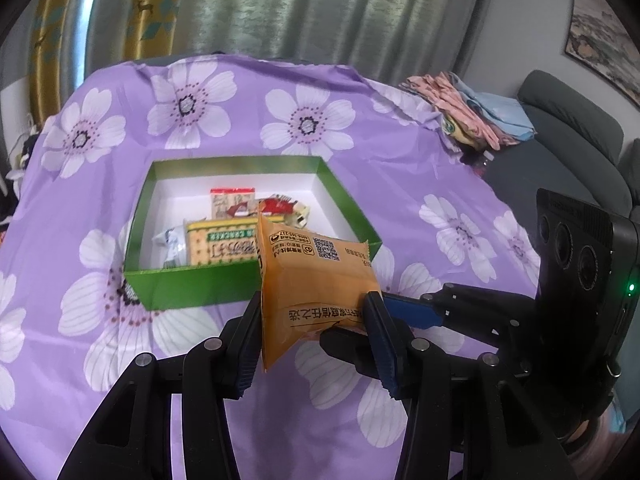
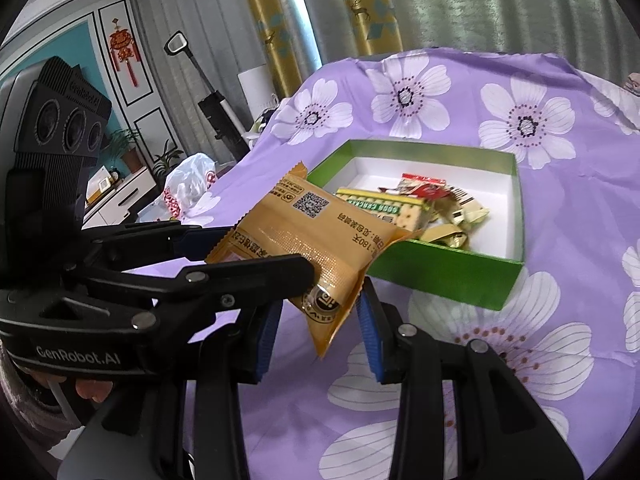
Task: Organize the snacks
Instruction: 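Lift the orange-yellow bag and carry it over the green box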
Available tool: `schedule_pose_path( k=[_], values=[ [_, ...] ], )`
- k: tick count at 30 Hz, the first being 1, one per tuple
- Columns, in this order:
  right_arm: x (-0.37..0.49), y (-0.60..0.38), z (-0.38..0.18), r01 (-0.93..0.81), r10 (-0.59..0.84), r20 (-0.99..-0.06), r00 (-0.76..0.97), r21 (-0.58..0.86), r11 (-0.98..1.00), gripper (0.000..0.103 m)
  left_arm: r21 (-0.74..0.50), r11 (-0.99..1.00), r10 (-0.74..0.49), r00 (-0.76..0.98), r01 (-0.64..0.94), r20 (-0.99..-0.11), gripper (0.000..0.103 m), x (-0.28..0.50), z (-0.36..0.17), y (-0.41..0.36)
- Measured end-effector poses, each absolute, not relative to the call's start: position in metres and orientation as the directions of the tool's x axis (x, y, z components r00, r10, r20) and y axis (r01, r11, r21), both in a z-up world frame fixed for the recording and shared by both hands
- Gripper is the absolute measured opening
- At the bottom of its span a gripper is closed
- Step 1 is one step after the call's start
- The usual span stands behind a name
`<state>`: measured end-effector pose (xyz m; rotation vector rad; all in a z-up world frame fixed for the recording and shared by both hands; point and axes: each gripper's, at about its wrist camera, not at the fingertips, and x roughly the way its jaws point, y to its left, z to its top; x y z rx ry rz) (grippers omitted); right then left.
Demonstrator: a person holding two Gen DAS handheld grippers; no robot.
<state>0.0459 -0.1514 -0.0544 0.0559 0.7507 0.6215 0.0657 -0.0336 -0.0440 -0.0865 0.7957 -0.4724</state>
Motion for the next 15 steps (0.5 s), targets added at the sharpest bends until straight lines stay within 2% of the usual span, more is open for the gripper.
schedule_pose_path(
  k=[15],
  values=[
    [0.066,-0.169,-0.038,-0.495,0.534,-0.586,0.609,0.245,0.834,0.038,-0.216,0.885,-0.448,0.622,0.414,-0.643,0.049,0.089,-0.024,-0.052]
  ],
)
